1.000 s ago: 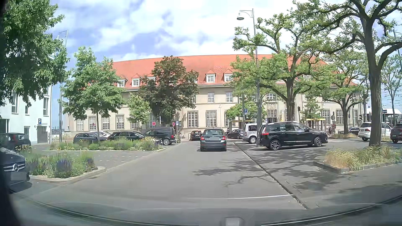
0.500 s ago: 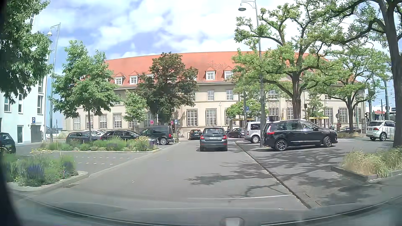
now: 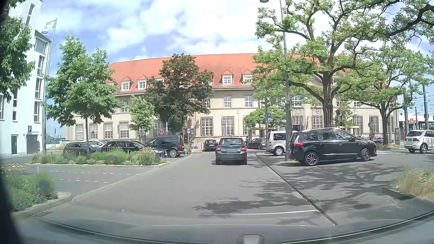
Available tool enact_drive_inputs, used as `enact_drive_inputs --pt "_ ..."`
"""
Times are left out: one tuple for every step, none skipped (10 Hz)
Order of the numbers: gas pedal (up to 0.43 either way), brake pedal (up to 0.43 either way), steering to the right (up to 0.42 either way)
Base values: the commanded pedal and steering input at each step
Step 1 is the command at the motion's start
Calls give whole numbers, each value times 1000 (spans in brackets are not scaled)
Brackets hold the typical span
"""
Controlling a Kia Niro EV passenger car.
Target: Follow the waypoints while adhering to traffic rules and regulations
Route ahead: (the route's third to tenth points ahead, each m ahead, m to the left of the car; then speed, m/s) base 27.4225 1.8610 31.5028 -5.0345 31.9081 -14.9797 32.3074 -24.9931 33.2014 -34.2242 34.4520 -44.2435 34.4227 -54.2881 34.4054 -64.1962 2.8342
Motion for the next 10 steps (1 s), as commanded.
enact_drive_inputs --pt "0 30 0" --pt "0 30 0" --pt "0 30 0" --pt "0 30 0" --pt "0 30 0" --pt "0 30 0" --pt "0 24 0" --pt "0 30 1" --pt "0 24 2" --pt "0 30 2"
